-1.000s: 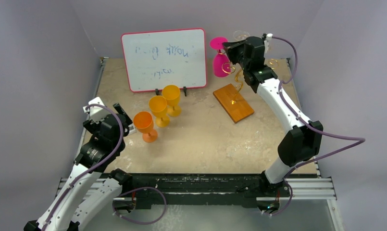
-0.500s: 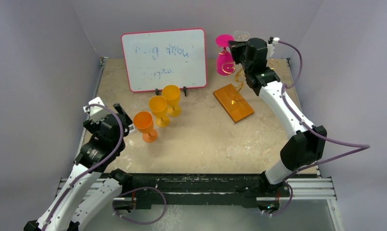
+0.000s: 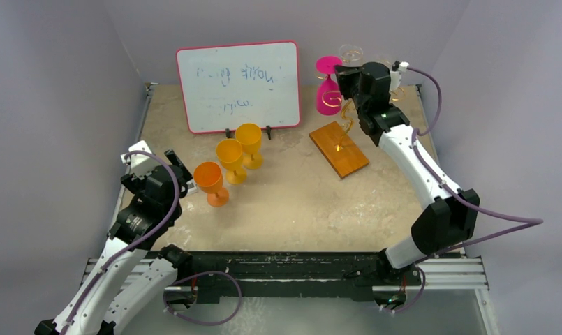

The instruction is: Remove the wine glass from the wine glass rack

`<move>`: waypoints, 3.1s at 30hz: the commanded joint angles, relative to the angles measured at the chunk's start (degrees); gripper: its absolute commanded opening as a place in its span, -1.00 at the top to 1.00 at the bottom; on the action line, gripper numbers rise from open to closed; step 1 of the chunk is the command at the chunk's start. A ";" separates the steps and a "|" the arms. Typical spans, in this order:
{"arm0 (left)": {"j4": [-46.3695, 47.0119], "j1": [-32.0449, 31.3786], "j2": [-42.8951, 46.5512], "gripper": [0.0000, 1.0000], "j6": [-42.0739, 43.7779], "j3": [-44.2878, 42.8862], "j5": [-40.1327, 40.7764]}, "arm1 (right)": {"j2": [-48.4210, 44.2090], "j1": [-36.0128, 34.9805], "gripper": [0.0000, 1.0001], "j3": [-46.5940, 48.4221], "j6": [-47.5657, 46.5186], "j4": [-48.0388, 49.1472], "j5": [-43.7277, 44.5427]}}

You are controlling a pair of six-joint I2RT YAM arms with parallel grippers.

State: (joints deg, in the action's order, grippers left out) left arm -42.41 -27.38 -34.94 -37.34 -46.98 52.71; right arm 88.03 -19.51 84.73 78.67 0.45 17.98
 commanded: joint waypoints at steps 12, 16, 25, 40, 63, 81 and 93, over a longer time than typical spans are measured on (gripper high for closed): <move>1.72 0.37 -0.15 -0.75 0.25 0.03 -0.38 | -4.37 -0.53 1.00 -0.23 -1.55 3.40 -1.82; 1.36 0.39 -0.19 -0.77 0.06 -0.23 0.14 | -5.63 -0.62 1.00 -2.27 -1.63 4.09 -2.33; 0.98 0.37 0.06 -0.80 -0.49 -0.36 0.87 | -7.33 -0.62 1.00 -4.05 -3.44 6.78 -7.77; 0.82 0.39 -0.21 -0.84 -0.74 -0.38 1.02 | -6.59 -0.62 1.00 -3.51 -12.47 9.39 -23.48; -3.26 0.39 3.56 -0.83 -7.96 -3.53 -5.16 | -10.25 -3.47 1.00 -3.77 -45.05 11.71 -64.36; 5.66 0.38 -7.31 -0.83 -3.84 -14.12 -42.97 | -40.27 -26.36 1.00 -55.54 -69.25 35.28 -56.18; 15.70 -0.60 -14.32 -0.62 -7.84 -9.81 -68.06 | -41.85 -26.88 1.00 -60.72 -86.87 37.86 -56.15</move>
State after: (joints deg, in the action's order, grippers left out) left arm -32.05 -27.49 -50.72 -42.50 -58.08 -10.04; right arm 48.40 -45.78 26.22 0.32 31.18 -38.48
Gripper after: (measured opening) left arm 0.813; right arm 0.012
